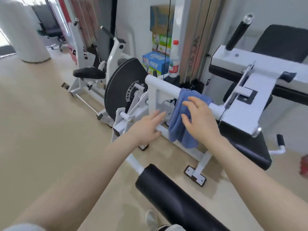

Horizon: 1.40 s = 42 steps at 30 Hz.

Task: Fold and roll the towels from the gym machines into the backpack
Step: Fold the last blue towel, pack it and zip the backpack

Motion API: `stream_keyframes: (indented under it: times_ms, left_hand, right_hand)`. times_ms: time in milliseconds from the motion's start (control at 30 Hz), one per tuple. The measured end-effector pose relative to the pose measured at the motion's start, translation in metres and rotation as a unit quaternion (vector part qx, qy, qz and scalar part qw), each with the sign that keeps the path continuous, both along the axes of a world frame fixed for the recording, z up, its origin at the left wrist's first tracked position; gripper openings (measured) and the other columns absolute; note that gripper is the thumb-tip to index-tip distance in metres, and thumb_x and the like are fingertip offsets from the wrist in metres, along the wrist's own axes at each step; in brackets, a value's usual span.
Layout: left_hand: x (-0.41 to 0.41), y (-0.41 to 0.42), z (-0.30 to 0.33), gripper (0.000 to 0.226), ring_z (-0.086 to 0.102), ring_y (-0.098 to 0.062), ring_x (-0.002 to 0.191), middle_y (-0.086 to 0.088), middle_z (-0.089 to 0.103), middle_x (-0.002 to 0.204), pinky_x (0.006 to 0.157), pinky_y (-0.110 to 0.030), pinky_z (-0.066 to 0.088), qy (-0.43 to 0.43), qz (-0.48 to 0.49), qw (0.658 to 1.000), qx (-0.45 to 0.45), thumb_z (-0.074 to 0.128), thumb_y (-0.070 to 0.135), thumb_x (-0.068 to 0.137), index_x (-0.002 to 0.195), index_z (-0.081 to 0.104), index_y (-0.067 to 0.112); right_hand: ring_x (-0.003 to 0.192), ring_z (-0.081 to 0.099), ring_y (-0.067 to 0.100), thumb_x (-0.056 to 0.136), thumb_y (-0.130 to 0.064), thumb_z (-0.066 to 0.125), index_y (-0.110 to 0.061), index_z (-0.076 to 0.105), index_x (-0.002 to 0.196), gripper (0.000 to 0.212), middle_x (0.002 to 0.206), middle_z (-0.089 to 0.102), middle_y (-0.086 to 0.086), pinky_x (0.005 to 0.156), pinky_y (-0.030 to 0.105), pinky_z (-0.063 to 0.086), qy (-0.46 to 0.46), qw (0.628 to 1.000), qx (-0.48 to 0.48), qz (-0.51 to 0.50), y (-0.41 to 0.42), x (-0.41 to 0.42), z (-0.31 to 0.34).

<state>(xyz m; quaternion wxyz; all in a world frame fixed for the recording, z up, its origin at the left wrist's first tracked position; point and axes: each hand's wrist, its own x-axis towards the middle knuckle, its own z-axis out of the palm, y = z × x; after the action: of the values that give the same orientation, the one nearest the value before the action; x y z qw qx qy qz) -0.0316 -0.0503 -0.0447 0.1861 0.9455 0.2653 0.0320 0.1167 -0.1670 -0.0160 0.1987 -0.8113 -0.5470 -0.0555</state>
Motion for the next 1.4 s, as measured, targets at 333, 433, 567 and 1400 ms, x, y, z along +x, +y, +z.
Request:
stream_keyframes:
  times_ms: [333,433,567,1400]
  left_hand:
    - [0.074,0.087,0.012,0.077,-0.004,-0.023,0.145,0.0,-0.01,0.157,0.115,-0.037,0.007,0.047,-0.066,0.985,0.152,0.046,0.023,0.091,0.147,-0.006,0.024]
    - [0.074,0.097,0.003,0.076,-0.004,-0.022,0.145,0.001,-0.013,0.156,0.116,-0.037,0.005,0.04,-0.089,0.982,0.162,0.045,0.023,0.091,0.147,-0.006,0.024]
    - [0.072,0.109,0.005,0.076,-0.004,-0.02,0.145,0.002,-0.012,0.156,0.116,-0.036,0.007,0.034,-0.122,0.98,0.151,0.046,0.023,0.09,0.147,-0.005,0.026]
    - [-0.109,-0.072,-0.006,0.015,0.048,-0.001,0.062,0.012,0.05,0.068,0.062,-0.02,0.04,-0.136,-0.326,0.919,-0.176,0.059,0.019,0.086,0.09,0.045,0.025]
  right_hand:
    - [0.115,0.046,0.027,0.096,-0.037,0.036,-0.012,0.05,0.114,0.034,0.118,0.055,0.006,0.104,0.039,0.025,-0.066,0.965,-0.147,-0.208,0.072,0.041,0.008]
    - [0.109,0.048,0.028,0.096,-0.035,0.04,-0.01,0.047,0.115,0.032,0.117,0.053,0.009,0.087,0.035,0.036,-0.068,0.966,-0.13,-0.213,0.075,0.04,0.006]
    - [0.107,0.045,0.027,0.093,-0.009,0.04,-0.008,0.044,0.113,0.021,0.117,0.047,0.011,0.086,0.033,0.036,-0.067,0.975,-0.11,-0.183,0.081,0.029,0.007]
    - [0.069,0.058,0.017,0.082,-0.024,0.062,-0.014,0.06,0.078,0.011,0.078,0.064,-0.001,0.064,0.033,0.047,0.193,0.878,0.207,-0.386,-0.112,-0.233,-0.037]
